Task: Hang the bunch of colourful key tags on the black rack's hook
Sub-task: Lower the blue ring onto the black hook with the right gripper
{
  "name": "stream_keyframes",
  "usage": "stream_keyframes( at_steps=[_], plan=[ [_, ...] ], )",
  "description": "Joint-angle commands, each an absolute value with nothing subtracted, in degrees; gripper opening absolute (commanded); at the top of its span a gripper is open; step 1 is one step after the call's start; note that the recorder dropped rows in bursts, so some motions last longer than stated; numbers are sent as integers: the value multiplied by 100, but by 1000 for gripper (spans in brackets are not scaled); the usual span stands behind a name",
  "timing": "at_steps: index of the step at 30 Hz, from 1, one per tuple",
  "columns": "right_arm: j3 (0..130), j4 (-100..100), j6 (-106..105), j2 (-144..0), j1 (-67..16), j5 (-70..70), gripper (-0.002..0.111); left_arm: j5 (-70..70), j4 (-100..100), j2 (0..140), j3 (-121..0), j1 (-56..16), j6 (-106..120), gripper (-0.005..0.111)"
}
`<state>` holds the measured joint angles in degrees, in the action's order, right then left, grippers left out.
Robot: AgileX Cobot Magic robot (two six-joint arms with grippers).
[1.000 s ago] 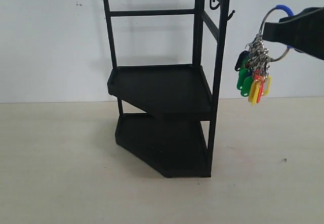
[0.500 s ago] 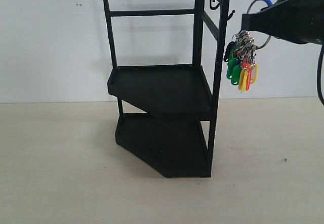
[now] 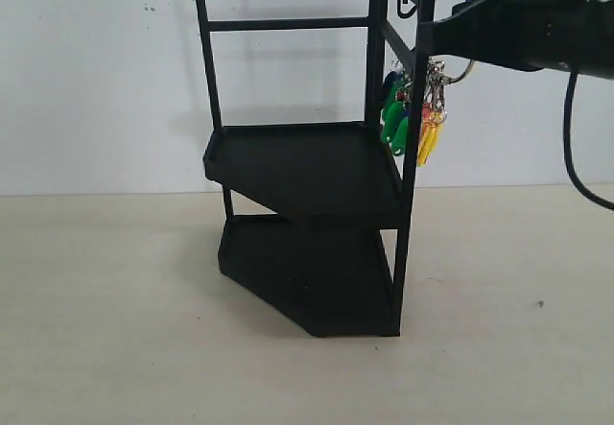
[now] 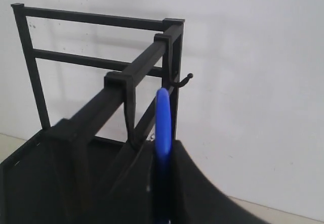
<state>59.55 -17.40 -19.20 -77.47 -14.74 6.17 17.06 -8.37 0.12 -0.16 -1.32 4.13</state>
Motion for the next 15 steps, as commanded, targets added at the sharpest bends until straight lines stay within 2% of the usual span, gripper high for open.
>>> stream_keyframes(
  at_steps=[1, 15],
  plan=[
    [6024, -1720, -2050, -7735, -1483, 611, 0, 1656, -809, 0, 0, -122, 433, 4],
    [5999, -1741, -2083, -7735, -1483, 442, 0, 1656, -809, 0, 0, -122, 433, 4]
  ],
)
